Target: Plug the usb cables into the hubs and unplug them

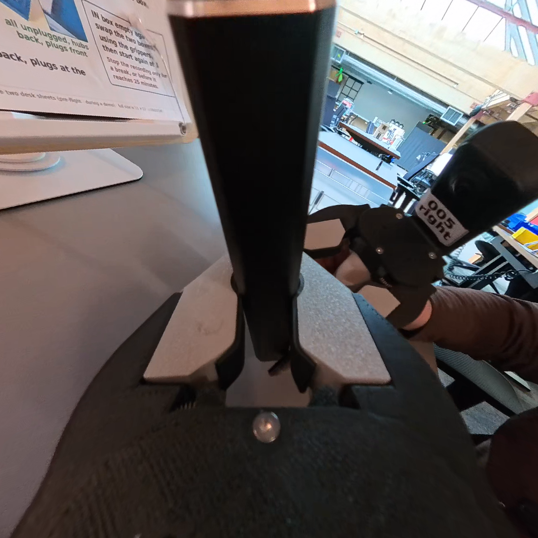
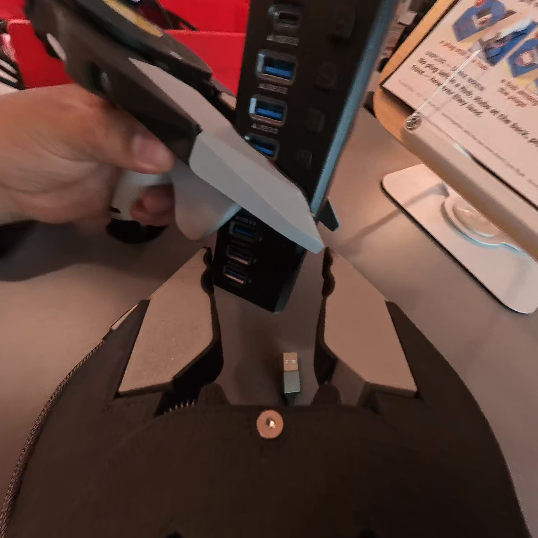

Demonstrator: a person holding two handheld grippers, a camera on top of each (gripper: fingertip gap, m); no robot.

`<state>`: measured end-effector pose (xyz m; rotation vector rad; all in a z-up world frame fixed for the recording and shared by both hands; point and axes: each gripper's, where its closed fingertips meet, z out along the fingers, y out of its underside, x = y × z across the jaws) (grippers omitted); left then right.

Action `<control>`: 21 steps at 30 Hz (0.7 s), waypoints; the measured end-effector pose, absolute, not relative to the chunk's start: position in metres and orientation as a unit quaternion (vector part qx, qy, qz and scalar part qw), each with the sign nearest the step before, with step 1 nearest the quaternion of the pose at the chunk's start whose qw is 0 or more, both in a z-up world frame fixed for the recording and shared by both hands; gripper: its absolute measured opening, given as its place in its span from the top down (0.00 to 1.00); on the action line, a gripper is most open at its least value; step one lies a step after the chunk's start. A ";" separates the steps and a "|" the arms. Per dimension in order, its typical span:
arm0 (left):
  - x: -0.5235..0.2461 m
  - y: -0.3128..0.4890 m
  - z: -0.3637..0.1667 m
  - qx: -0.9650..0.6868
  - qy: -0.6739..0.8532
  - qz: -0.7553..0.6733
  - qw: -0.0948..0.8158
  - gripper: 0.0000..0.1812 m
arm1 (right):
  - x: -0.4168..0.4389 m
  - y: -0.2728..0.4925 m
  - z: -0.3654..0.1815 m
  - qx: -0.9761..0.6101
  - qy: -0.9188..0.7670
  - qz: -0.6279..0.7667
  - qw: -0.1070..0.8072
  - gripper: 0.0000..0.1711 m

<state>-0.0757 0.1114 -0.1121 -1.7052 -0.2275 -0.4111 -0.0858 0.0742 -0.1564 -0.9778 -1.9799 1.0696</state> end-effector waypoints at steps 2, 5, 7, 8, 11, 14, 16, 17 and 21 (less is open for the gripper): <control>-0.073 0.113 -0.115 -0.751 -0.093 -0.176 0.630 0.84 | -0.083 0.072 -0.160 -0.371 -0.771 0.407 0.321 0.63; -0.073 0.115 -0.118 -0.759 -0.084 -0.158 0.627 0.85 | -0.082 0.075 -0.165 -0.371 -0.783 0.392 0.310 0.65; -0.072 0.115 -0.121 -0.771 -0.074 -0.138 0.617 0.85 | -0.080 0.077 -0.167 -0.368 -0.790 0.385 0.304 0.65; -0.072 0.114 -0.122 -0.776 -0.068 -0.126 0.614 0.85 | -0.079 0.078 -0.167 -0.365 -0.792 0.385 0.302 0.65; -0.073 0.113 -0.114 -0.775 -0.046 -0.075 0.625 0.83 | -0.076 0.078 -0.173 -0.355 -0.804 0.378 0.291 0.65; -0.077 0.106 -0.104 -0.768 -0.041 -0.045 0.638 0.82 | -0.074 0.075 -0.178 -0.341 -0.814 0.374 0.285 0.65; -0.079 0.103 -0.099 -0.764 -0.040 -0.038 0.643 0.83 | -0.076 0.071 -0.174 -0.336 -0.809 0.385 0.292 0.65; -0.079 0.102 -0.097 -0.762 -0.038 -0.033 0.646 0.83 | -0.077 0.070 -0.172 -0.333 -0.807 0.387 0.297 0.65; -0.078 0.101 -0.092 -0.757 -0.028 -0.011 0.653 0.84 | -0.079 0.073 -0.168 -0.338 -0.797 0.386 0.318 0.67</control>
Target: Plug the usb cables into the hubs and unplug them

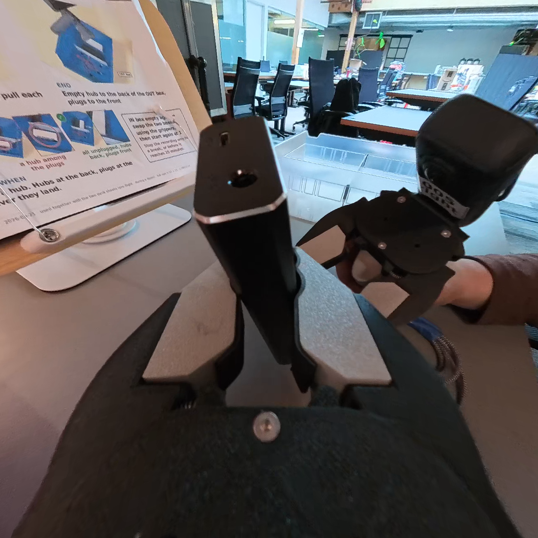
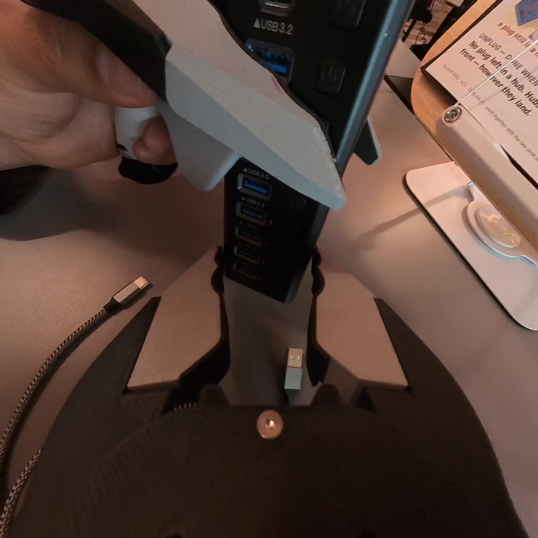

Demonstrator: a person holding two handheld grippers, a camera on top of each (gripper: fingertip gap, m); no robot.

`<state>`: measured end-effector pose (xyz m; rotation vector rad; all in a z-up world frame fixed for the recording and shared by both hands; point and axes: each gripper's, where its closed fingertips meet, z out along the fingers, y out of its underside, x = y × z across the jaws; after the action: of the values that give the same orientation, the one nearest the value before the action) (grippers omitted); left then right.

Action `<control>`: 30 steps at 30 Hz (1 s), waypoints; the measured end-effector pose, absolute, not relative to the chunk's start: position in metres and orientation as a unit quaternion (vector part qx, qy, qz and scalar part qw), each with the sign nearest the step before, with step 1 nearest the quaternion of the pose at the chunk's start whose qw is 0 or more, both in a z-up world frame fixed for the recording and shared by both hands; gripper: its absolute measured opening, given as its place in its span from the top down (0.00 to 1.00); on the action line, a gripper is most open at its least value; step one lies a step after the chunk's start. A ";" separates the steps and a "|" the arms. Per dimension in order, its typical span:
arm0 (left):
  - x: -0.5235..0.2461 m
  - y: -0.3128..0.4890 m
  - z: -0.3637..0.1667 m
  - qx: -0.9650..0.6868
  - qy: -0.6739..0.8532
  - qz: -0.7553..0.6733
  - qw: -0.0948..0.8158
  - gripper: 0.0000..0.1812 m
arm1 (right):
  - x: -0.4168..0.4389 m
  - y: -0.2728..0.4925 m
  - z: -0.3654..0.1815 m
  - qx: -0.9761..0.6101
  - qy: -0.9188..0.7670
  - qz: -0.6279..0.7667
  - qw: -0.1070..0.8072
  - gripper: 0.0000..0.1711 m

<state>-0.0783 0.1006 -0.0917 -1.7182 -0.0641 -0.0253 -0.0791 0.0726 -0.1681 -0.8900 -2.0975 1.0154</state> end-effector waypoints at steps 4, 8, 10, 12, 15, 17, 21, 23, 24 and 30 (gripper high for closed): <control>-0.089 0.097 -0.093 -0.762 -0.030 0.039 0.646 0.85 | -0.080 0.086 -0.164 -0.358 -0.787 0.390 0.318 0.70; -0.099 0.096 -0.098 -0.765 -0.053 0.042 0.640 0.85 | -0.080 0.109 -0.149 -0.391 -0.760 0.406 0.323 0.71; -0.107 0.095 -0.104 -0.772 -0.063 0.062 0.629 0.85 | -0.079 0.122 -0.140 -0.413 -0.742 0.416 0.324 0.71; -0.114 0.094 -0.109 -0.780 -0.072 0.077 0.617 0.85 | -0.074 0.130 -0.139 -0.438 -0.734 0.427 0.295 0.72; -0.119 0.093 -0.113 -0.786 -0.075 0.098 0.605 0.85 | -0.059 0.128 -0.153 -0.463 -0.746 0.428 0.212 0.74; -0.121 0.093 -0.116 -0.790 -0.077 0.109 0.598 0.85 | -0.050 0.131 -0.167 -0.474 -0.763 0.396 0.190 0.76; -0.123 0.094 -0.118 -0.792 -0.081 0.113 0.595 0.85 | -0.037 0.136 -0.184 -0.473 -0.787 0.348 0.191 0.80; -0.125 0.093 -0.118 -0.792 -0.084 0.116 0.594 0.85 | -0.034 0.139 -0.186 -0.470 -0.787 0.342 0.207 0.81; -0.127 0.093 -0.118 -0.792 -0.087 0.119 0.593 0.85 | -0.033 0.141 -0.186 -0.470 -0.787 0.339 0.213 0.81; -0.126 0.097 -0.119 -0.789 -0.092 0.081 0.602 0.85 | -0.027 0.145 -0.196 -0.482 -0.785 0.336 0.197 0.81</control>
<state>-0.1261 0.0965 -0.1193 -1.8286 -0.2122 0.1883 -0.0275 0.1450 -0.1960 -1.3486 -2.1985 0.9404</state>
